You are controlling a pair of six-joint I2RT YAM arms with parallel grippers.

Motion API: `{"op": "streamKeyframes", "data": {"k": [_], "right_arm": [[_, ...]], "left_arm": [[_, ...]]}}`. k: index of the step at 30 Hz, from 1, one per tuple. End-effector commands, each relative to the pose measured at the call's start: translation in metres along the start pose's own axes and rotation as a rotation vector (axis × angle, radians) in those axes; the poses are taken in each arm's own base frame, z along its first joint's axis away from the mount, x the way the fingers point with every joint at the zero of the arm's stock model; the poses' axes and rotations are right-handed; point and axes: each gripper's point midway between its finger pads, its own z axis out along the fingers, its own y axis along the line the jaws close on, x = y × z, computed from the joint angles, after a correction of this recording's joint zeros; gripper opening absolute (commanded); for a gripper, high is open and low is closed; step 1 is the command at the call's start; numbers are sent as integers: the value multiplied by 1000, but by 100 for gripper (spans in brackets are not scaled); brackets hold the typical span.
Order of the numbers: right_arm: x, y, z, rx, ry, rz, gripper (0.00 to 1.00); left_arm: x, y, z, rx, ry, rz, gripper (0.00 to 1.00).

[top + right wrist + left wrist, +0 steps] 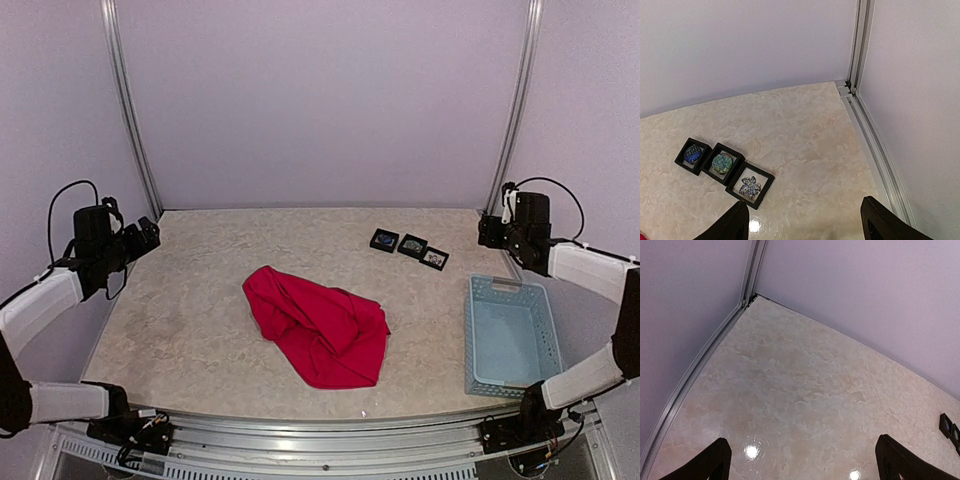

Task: Remove the brooch from the garment
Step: Reset both arms

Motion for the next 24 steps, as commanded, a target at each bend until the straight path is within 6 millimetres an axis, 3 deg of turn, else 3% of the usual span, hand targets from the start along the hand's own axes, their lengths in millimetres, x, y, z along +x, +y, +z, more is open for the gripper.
{"op": "streamKeyframes", "data": {"k": [1, 4, 6, 11, 17, 24], "right_arm": [[-24, 1, -37, -44, -244, 7, 79], [-11, -1, -52, -60, -290, -3, 79], [8, -3, -57, -60, -284, -8, 79], [39, -14, -67, -31, -277, 6, 80], [53, -16, -70, -26, -265, 6, 80], [60, -13, -69, -47, -252, -2, 80]], "left_arm": [[-9, 7, -20, -13, -94, 22, 99], [-14, 4, -35, 6, -154, 43, 99], [-9, 7, -41, -16, -177, 42, 99], [16, 24, -49, -88, -182, -23, 99], [34, 28, -49, -85, -169, -48, 99], [37, 22, -48, -89, -157, -20, 99]]}}
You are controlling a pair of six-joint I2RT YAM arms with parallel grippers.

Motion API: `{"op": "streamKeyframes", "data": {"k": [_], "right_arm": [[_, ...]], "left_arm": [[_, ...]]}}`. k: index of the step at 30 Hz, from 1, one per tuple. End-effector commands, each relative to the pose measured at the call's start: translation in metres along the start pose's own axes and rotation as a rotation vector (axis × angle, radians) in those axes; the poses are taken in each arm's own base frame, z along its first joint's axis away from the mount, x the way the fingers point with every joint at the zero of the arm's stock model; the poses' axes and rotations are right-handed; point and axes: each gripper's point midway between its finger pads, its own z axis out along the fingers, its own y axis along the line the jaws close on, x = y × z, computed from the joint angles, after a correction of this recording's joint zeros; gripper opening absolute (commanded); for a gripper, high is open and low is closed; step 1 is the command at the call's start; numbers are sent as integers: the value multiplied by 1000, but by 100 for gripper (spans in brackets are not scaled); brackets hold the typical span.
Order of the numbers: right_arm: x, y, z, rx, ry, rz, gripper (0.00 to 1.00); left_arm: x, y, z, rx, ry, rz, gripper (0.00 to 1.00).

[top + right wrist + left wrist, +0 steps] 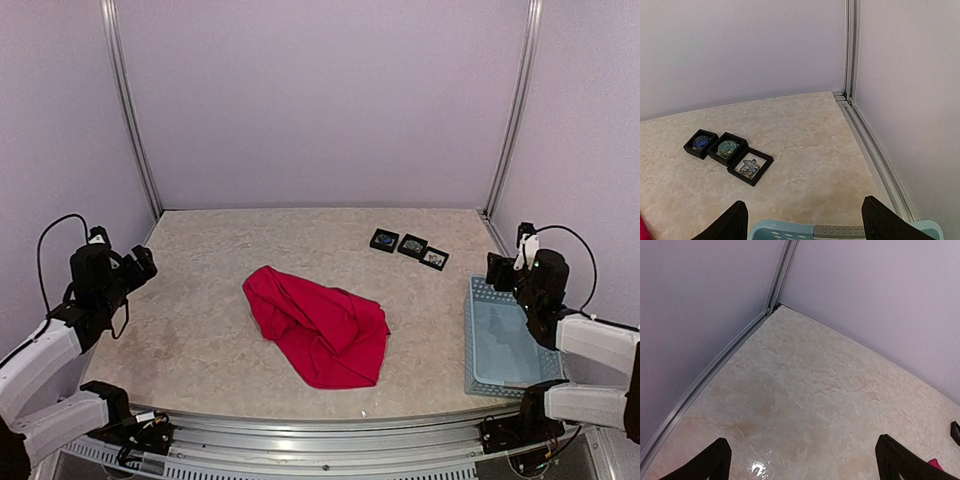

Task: Remove the brooch from the garment
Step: Reset both arms

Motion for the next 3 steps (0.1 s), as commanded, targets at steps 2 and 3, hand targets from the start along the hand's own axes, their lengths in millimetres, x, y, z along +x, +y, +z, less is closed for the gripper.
{"op": "streamKeyframes", "data": {"k": [2, 3], "right_arm": [[0, 2, -3, -11, -19, -3, 80], [0, 2, -3, -13, -19, -6, 80]], "left_arm": [[2, -2, 0, -5, -8, 1, 99], [1, -3, 1, -7, -8, -6, 99]]}}
